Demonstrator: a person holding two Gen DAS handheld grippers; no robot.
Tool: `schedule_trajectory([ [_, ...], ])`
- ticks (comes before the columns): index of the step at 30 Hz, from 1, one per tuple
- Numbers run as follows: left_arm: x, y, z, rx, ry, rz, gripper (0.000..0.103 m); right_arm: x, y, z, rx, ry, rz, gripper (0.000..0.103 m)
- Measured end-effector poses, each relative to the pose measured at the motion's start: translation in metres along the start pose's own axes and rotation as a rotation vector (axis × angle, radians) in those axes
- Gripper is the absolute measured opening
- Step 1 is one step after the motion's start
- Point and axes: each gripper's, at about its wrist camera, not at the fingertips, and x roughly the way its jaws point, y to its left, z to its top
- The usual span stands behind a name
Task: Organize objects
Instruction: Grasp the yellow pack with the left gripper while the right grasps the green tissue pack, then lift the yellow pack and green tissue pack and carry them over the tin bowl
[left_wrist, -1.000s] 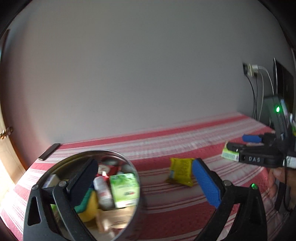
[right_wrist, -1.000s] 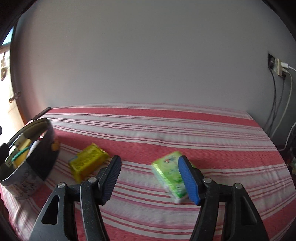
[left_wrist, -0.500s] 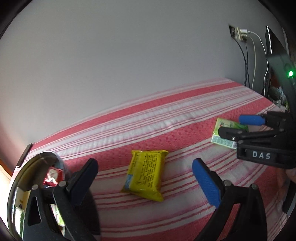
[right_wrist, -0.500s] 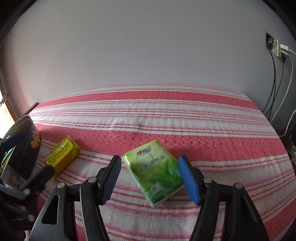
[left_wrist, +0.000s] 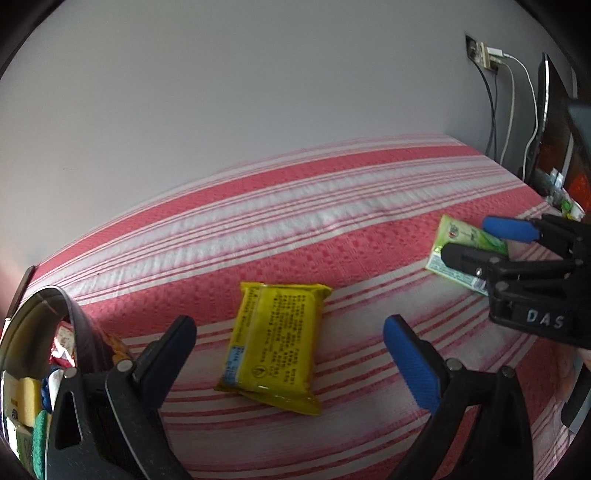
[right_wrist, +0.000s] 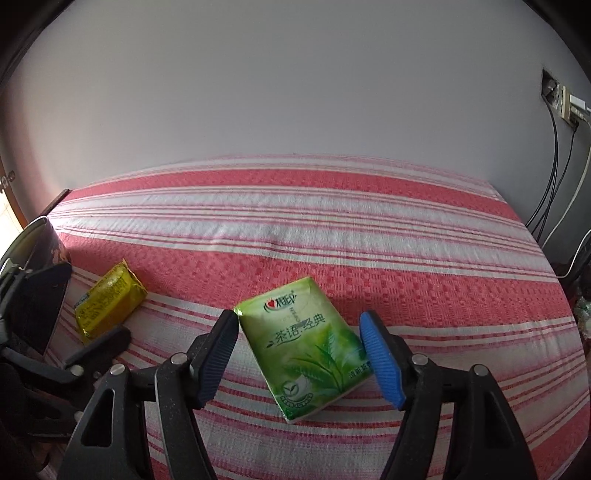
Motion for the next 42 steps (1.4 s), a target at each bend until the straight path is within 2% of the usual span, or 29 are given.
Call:
schedule_trajectory([
  [1,0.0,-0.001,0.0,0.003,0.007,-0.006,0.103,-0.002,-0.001,0.0,0.01,-0.009,0.023,0.07],
  [5,0.007,-0.002,0.001,0.006,0.038,-0.032,0.1,0.004,-0.002,-0.001,0.015,0.024,0.016,0.07],
  [9,0.015,0.003,0.001,-0.018,0.078,-0.074,0.079,0.01,0.004,0.001,-0.005,0.055,-0.007,0.07],
  [12,0.017,0.006,0.0,-0.04,0.09,-0.108,0.078,0.009,0.003,0.002,-0.008,0.053,0.0,0.07],
  [16,0.021,0.009,-0.001,-0.058,0.112,-0.115,0.08,0.018,0.001,0.003,0.007,0.096,-0.016,0.07],
  [21,0.019,0.007,-0.002,-0.05,0.108,-0.105,0.079,0.017,0.001,0.002,0.008,0.092,-0.016,0.068],
  [26,0.014,-0.002,-0.004,0.006,0.088,-0.094,0.064,0.016,0.005,0.0,0.012,0.098,-0.015,0.056],
  [28,0.014,-0.001,-0.004,0.001,0.088,-0.103,0.055,0.016,0.005,-0.001,0.024,0.099,-0.007,0.055],
  [30,0.014,0.0,-0.004,-0.006,0.087,-0.11,0.05,0.015,0.007,-0.002,0.025,0.1,-0.008,0.055],
  [38,0.012,-0.001,-0.005,-0.008,0.077,-0.072,0.05,0.009,0.013,-0.005,0.042,0.083,0.012,0.055],
  [42,0.007,0.002,-0.005,-0.027,0.048,-0.06,0.05,0.002,0.015,-0.005,0.052,0.052,0.016,0.055],
])
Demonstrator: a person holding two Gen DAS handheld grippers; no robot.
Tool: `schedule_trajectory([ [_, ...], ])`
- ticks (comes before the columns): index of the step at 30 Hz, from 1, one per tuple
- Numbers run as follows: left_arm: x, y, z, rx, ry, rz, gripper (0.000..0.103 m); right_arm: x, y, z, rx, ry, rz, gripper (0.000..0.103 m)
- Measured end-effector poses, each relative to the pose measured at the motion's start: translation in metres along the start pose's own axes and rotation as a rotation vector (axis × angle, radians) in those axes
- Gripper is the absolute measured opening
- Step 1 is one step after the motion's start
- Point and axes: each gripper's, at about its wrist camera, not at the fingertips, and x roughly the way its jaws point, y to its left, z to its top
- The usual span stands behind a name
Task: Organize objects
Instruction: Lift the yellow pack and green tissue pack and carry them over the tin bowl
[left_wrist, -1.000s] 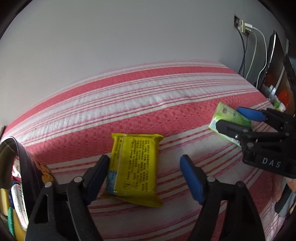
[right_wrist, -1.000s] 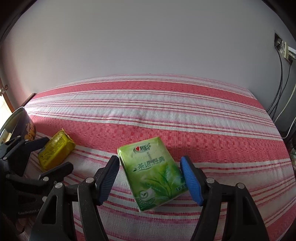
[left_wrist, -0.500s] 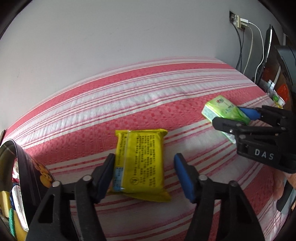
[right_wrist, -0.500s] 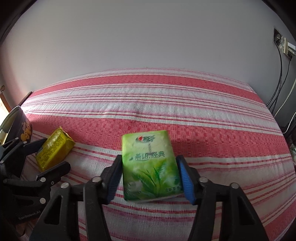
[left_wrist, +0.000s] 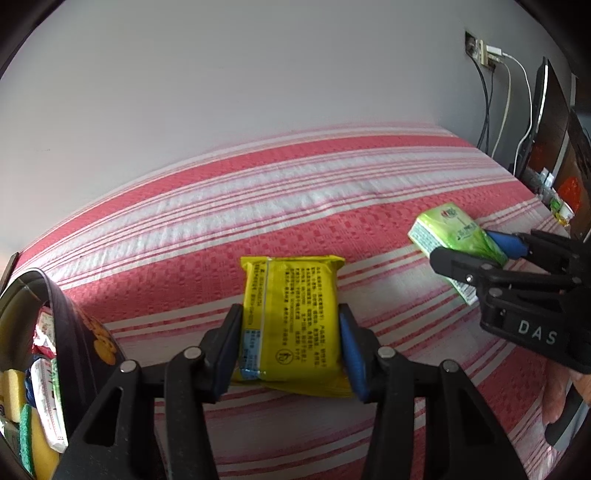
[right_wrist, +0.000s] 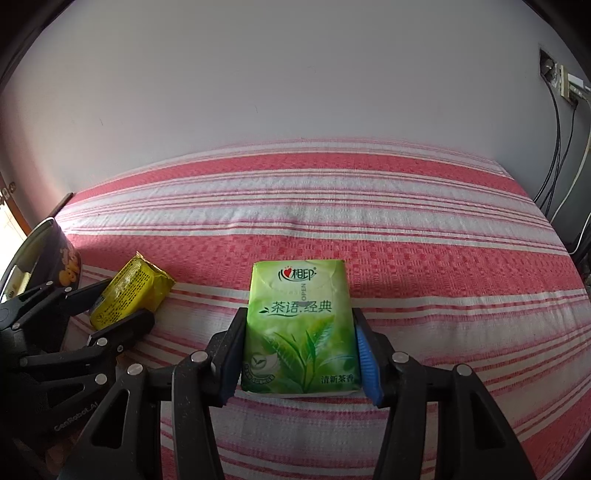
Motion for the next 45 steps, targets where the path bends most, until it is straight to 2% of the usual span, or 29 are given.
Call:
schedule_trajectory([
  [8,-0.01,0.005,-0.001,-0.04,-0.056,0.034,0.05,-0.015,0.003,-0.003,0.013,-0.064,0.014,0.055],
  [19,-0.03,0.003,-0.004,-0.037,-0.159,0.123,0.05,-0.033,-0.001,-0.006,0.047,-0.155,0.028,0.055],
  [27,-0.041,0.003,-0.007,-0.039,-0.215,0.149,0.05,-0.049,-0.005,-0.011,0.056,-0.219,0.022,0.055],
  [39,-0.054,0.006,-0.015,-0.067,-0.283,0.164,0.05,-0.067,0.007,-0.017,0.028,-0.298,-0.03,0.055],
  [45,-0.061,0.007,-0.019,-0.073,-0.318,0.179,0.05,-0.081,0.014,-0.022,-0.011,-0.369,-0.071,0.055],
])
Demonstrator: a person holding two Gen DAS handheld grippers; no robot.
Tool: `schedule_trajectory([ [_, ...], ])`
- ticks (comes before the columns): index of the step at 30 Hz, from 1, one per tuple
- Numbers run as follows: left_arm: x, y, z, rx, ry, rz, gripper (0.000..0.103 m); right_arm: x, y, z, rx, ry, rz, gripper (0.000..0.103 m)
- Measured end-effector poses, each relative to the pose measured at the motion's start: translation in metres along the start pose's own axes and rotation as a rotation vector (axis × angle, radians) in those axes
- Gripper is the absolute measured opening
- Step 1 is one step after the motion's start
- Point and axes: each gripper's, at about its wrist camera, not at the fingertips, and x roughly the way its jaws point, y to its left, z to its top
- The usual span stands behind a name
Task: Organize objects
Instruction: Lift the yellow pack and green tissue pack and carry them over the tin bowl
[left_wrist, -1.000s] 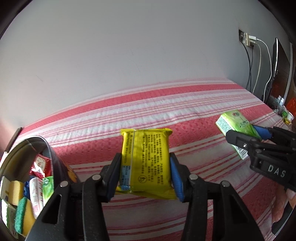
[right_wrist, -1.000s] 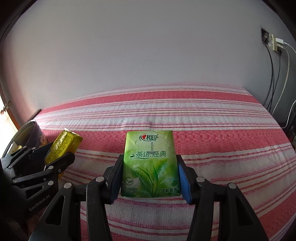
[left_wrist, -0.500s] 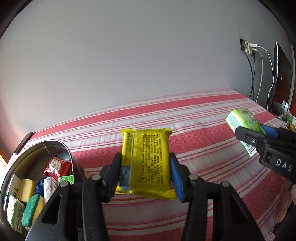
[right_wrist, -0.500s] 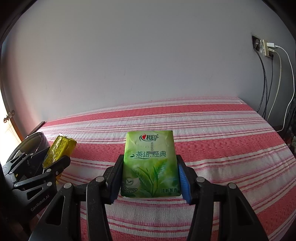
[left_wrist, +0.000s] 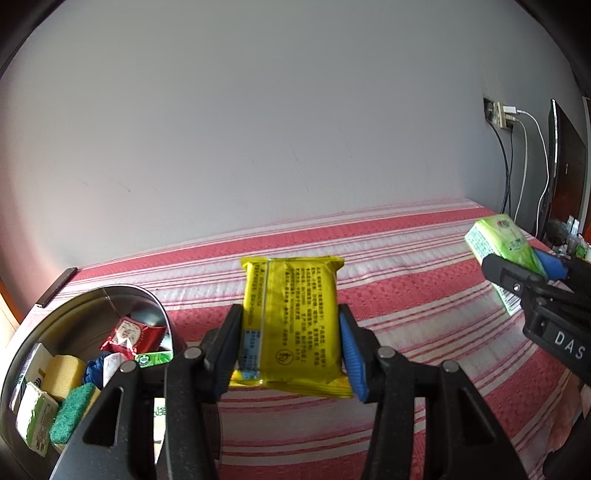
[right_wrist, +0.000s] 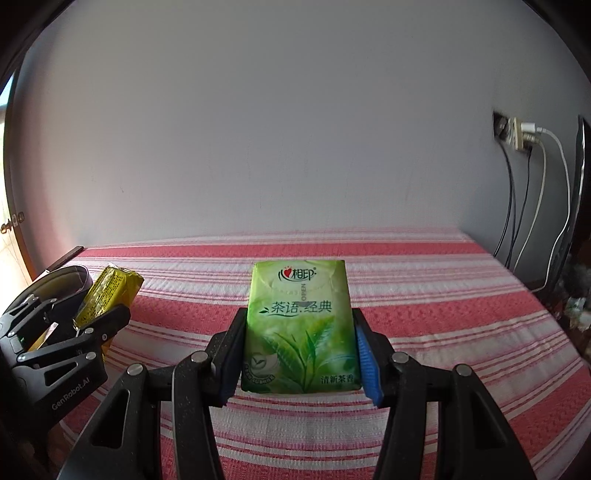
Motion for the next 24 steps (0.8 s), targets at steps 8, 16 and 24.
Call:
schedule_trajectory([
  [8,-0.013,0.001,-0.003,0.015,-0.056,0.022,0.05,-0.018,0.007,0.0,-0.032,-0.09,-0.027,0.055],
  [16,-0.025,0.003,-0.005,0.023,-0.106,0.039,0.05,-0.02,0.006,0.0,-0.026,-0.109,-0.03,0.055],
  [24,-0.034,0.009,-0.008,0.0,-0.128,0.042,0.05,-0.027,0.013,-0.003,-0.042,-0.128,-0.039,0.055],
])
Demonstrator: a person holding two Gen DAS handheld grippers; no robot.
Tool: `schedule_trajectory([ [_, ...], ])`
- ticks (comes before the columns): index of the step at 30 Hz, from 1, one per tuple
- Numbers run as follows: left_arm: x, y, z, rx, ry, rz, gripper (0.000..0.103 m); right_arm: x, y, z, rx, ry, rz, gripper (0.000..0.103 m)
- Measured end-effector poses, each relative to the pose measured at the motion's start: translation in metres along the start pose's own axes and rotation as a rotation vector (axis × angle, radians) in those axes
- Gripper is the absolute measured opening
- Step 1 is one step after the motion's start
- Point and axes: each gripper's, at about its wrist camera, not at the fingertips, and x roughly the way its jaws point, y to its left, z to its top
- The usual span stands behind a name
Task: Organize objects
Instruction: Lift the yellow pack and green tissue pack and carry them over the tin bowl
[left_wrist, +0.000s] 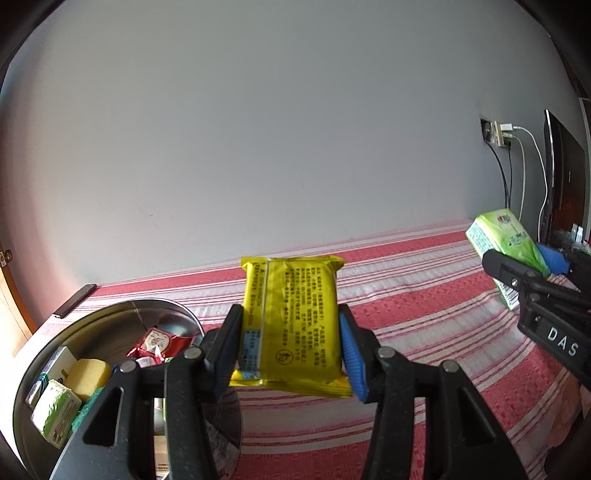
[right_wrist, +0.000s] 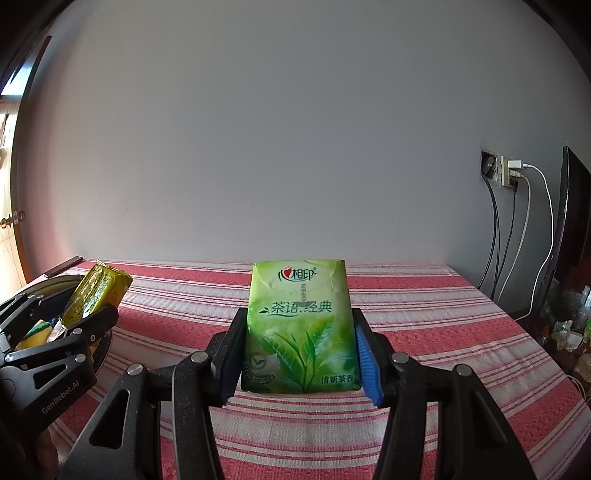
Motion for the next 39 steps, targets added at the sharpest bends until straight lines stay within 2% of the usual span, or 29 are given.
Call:
schedule_trajectory([
  [15,-0.018,0.012,-0.004,-0.056,-0.041,-0.009,0.05,-0.016,0.016,-0.005,-0.012,-0.027,0.018,0.055],
  [25,-0.033,0.013,-0.007,-0.057,-0.081,0.015,0.05,-0.024,0.028,-0.007,-0.017,-0.037,0.039,0.055],
  [29,-0.037,0.02,-0.009,-0.091,-0.083,0.019,0.05,-0.026,0.037,-0.008,-0.024,-0.035,0.058,0.055],
  [33,-0.045,0.023,-0.011,-0.093,-0.104,0.053,0.05,-0.027,0.043,-0.008,-0.022,-0.04,0.085,0.055],
  [39,-0.068,0.032,-0.007,-0.09,-0.13,0.033,0.05,-0.025,0.06,-0.007,-0.022,-0.029,0.143,0.055],
])
